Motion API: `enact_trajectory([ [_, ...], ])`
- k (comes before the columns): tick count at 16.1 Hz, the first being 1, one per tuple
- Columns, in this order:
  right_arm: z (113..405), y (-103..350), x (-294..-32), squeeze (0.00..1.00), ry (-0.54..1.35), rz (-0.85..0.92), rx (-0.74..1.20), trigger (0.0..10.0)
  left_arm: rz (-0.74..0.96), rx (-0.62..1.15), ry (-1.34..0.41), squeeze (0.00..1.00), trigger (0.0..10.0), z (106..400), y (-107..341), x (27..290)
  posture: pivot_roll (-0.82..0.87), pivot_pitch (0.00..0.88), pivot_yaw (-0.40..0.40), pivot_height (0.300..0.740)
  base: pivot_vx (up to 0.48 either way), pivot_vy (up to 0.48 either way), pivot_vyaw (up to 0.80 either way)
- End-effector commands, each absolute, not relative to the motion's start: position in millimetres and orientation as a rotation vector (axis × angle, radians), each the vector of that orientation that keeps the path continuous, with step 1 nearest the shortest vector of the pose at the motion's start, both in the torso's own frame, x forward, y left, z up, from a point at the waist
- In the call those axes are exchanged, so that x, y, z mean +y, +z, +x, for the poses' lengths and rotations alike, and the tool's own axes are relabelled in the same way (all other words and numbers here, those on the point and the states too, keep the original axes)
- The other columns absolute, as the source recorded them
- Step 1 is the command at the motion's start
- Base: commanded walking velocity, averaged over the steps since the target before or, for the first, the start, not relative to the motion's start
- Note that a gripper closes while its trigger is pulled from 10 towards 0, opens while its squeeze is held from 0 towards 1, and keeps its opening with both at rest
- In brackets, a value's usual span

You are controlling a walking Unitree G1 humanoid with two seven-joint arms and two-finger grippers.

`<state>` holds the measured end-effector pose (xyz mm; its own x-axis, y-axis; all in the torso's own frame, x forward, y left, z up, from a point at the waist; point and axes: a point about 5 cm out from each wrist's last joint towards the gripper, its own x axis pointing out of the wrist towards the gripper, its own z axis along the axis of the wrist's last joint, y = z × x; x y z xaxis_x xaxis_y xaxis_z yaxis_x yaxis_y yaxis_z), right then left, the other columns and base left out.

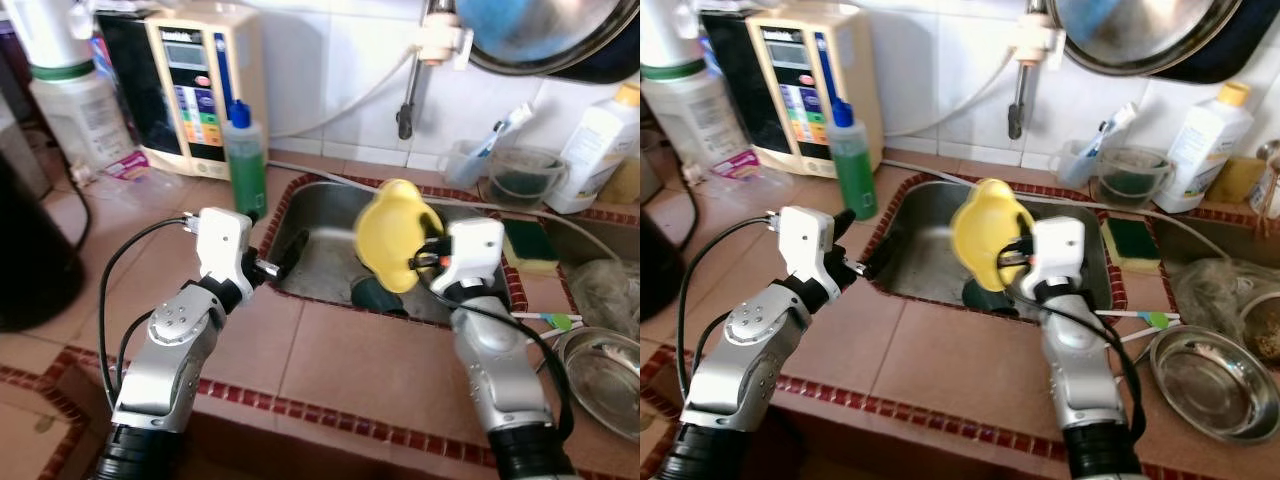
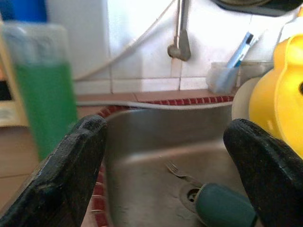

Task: Kitchen organization

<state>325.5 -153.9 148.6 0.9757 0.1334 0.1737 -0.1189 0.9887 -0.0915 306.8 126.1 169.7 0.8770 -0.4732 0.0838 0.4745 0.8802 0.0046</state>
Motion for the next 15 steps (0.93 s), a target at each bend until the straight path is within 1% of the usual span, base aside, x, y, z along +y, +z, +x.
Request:
enact_trajectory([
  [1, 331.9, 159.1, -154.8, 0.0, 0.128, -0.088, -0.198, 10.0, -0.009, -0.094, -0.515, 0.0, 10.0, 303.7, 176.2, 125.5, -0.1, 0.0, -0.008, 0.74, 0.0, 0.0, 0.0],
  [2, 333.9, 160.7, -158.6, 0.0, 0.126, -0.101, -0.193, 10.0, -0.009, -0.091, -0.533, 0.0, 10.0, 302.0, 178.0, 123.8, -0.1, 0.0, -0.005, 0.74, 0.0, 0.0, 0.0],
  [6, 340.8, 168.1, -173.5, 0.0, 0.131, -0.148, -0.181, 10.0, 0.018, -0.08, -0.632, 0.0, 10.0, 290.1, 183.9, 114.7, -0.09, 0.062, 0.006, 0.74, 0.0, 0.0, 0.0],
  [8, 342.6, 170.0, -175.4, 0.0, 0.139, -0.153, -0.174, 10.0, 0.021, -0.066, -0.668, 0.0, 10.0, 283.5, 188.0, 114.0, -0.09, 0.109, 0.02, 0.74, 0.0, 0.0, 0.0],
  [9, 342.8, 170.2, -175.4, 0.0, 0.143, -0.157, -0.173, 10.0, 0.025, -0.065, -0.673, 0.0, 10.0, 282.3, 188.7, 113.9, -0.09, 0.109, 0.02, 0.74, 0.0, 0.0, 0.0],
  [10, 343.7, 170.7, -175.4, 0.0, 0.154, -0.142, -0.168, 10.0, 0.027, -0.054, -0.693, 0.0, 10.0, 278.2, 190.3, 112.7, -0.09, 0.141, 0.028, 0.74, 0.0, 0.0, 0.0],
  [15, 352.6, 171.9, -180.9, 0.0, 0.156, -0.123, -0.135, 10.0, 0.003, -0.021, -0.798, 0.0, 10.0, 262.7, 199.1, 101.8, -0.07, 0.203, 0.049, 0.74, 0.0, 0.0, 0.0],
])
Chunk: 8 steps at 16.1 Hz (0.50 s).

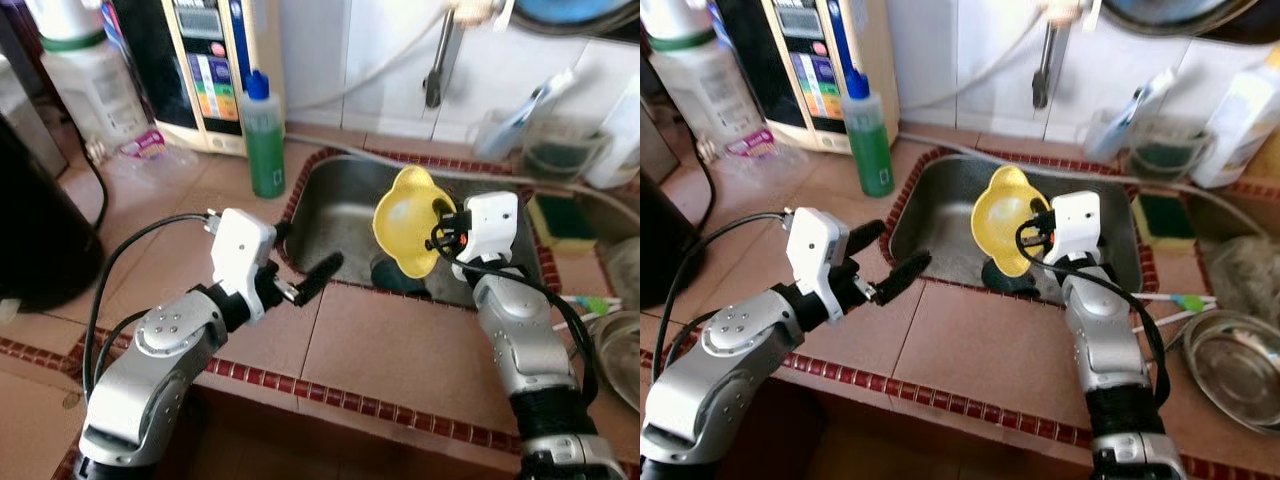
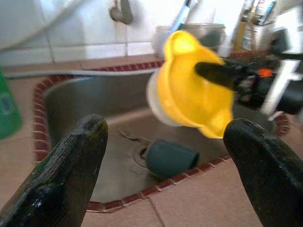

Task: Kitchen organization

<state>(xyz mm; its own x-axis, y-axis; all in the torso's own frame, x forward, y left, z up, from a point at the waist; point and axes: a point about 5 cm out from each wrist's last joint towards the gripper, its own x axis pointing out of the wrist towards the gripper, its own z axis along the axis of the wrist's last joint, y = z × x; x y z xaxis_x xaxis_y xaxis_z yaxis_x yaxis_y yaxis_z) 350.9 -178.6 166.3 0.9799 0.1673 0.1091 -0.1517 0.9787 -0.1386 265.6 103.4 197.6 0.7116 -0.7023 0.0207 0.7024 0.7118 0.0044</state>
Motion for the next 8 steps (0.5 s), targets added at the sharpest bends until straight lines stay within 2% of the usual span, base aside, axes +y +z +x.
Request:
enact_trajectory([
  [1, 357.6, 174.2, -181.4, 0.0, 0.173, -0.123, -0.125, 10.0, -0.008, -0.015, -0.839, 0.0, 10.0, 256.5, 202.0, 98.1, -0.07, 0.221, 0.054, 0.74, 0.0, 0.0, 0.0],
  [8, 375.2, 181.6, -171.1, 0.0, 0.306, -0.111, -0.086, 10.0, -0.032, 0.025, -0.909, 0.0, 10.0, 240.8, 210.2, 94.1, -0.04, 0.273, 0.068, 0.74, 0.0, 0.0, 0.0],
])
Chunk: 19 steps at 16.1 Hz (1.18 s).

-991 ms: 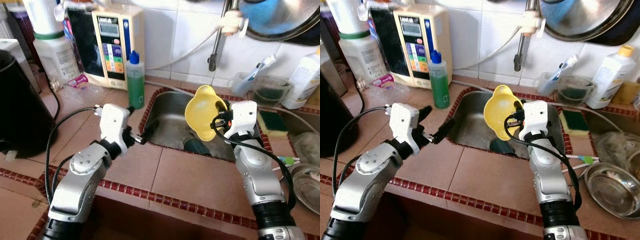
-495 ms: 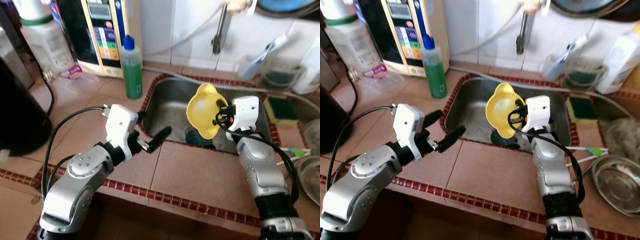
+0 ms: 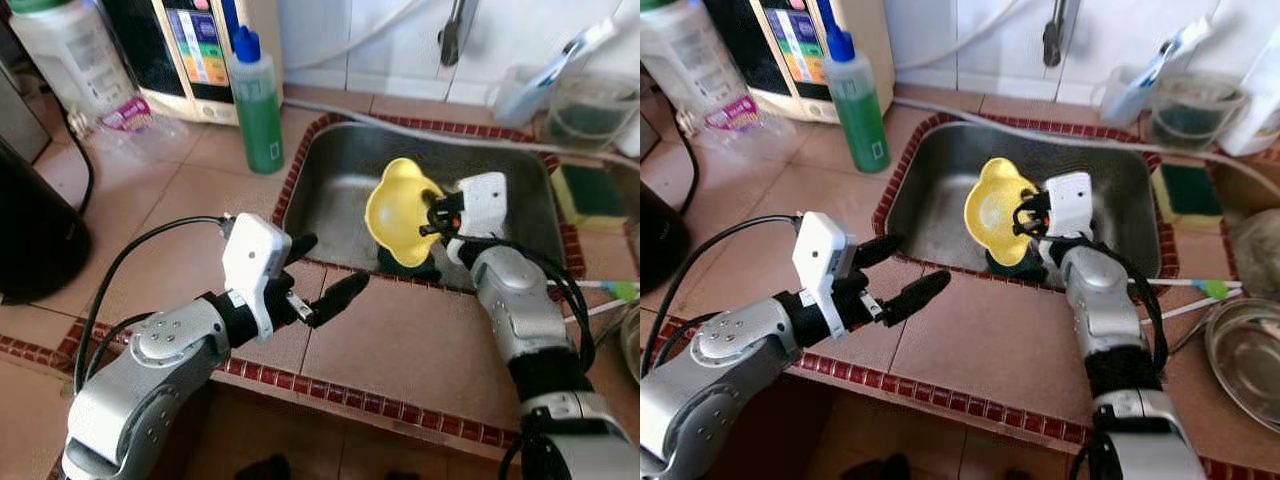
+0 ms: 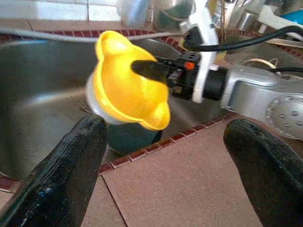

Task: Kitchen organization

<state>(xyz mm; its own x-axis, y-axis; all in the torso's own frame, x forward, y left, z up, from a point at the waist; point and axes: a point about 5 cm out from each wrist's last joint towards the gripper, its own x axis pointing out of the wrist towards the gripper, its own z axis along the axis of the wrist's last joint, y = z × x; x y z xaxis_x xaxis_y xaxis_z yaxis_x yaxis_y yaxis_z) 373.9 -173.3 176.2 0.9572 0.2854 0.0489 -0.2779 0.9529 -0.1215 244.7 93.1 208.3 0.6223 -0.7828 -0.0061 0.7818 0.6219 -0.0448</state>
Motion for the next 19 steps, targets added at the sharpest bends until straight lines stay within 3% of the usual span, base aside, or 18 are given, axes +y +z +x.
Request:
enact_trajectory([
  [1, 376.9, 182.8, -170.8, 0.0, 0.301, -0.12, -0.088, 10.0, -0.035, 0.03, -0.91, 0.0, 10.0, 240.2, 210.7, 94.3, -0.04, 0.274, 0.069, 0.74, 0.0, 0.0, 0.0],
  [9, 388.5, 185.0, -168.1, 0.0, 0.33, -0.077, -0.071, 10.0, -0.03, 0.049, -0.917, 0.0, 10.0, 235.3, 213.8, 94.5, -0.02, 0.269, 0.069, 0.74, 0.0, 0.0, 0.0],
  [10, 389.4, 185.8, -166.2, 0.73, 0.349, -0.045, -0.083, 10.0, -0.028, 0.052, -0.917, 0.0, 10.0, 235.0, 214.2, 94.7, -0.02, 0.265, 0.07, 0.74, 0.0, 0.0, 0.0],
  [11, 389.8, 186.0, -165.8, 1.0, 0.351, -0.033, -0.085, 10.0, -0.026, 0.051, -0.915, 0.0, 10.0, 235.0, 214.5, 94.9, -0.02, 0.264, 0.07, 0.74, 0.0, 0.0, 0.0],
  [19, 392.6, 190.5, -161.0, 1.0, 0.384, -0.016, -0.106, 10.0, -0.042, 0.04, -0.903, 0.0, 10.0, 237.6, 217.2, 95.1, -0.01, 0.244, 0.062, 0.74, 0.0, 0.0, 0.0],
])
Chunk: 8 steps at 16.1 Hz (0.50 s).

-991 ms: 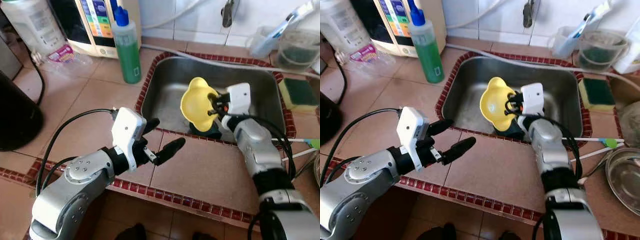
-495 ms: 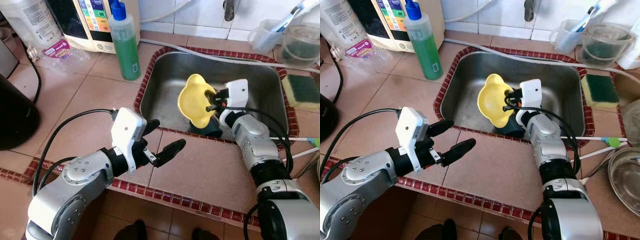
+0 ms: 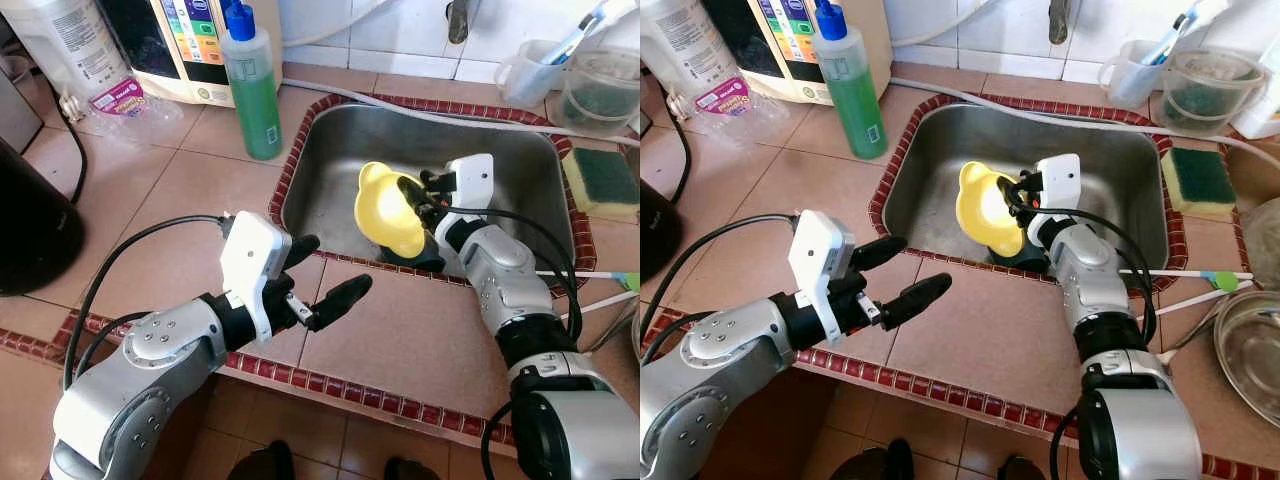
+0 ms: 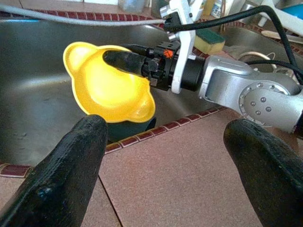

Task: Kitchen organization

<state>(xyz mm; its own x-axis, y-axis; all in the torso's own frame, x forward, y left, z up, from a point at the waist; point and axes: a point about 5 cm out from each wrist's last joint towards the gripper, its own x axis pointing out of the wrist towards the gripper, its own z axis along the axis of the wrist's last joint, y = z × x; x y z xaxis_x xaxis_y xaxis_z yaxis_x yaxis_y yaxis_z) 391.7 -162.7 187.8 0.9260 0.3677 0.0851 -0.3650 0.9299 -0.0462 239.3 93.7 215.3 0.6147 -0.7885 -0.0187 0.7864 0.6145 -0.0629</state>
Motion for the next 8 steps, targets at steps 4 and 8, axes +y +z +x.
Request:
enact_trajectory([
  [4, 394.9, 193.2, -160.7, 1.0, 0.389, -0.016, -0.111, 10.0, -0.043, 0.029, -0.891, 0.0, 10.0, 240.3, 219.3, 96.7, -0.01, 0.232, 0.057, 0.74, 0.0, 0.0, 0.0],
  [8, 396.2, 195.7, -159.9, 1.0, 0.396, -0.015, -0.121, 10.0, -0.041, 0.023, -0.884, 0.0, 10.0, 242.0, 220.2, 97.4, -0.01, 0.222, 0.054, 0.74, 0.0, 0.0, 0.0],
])
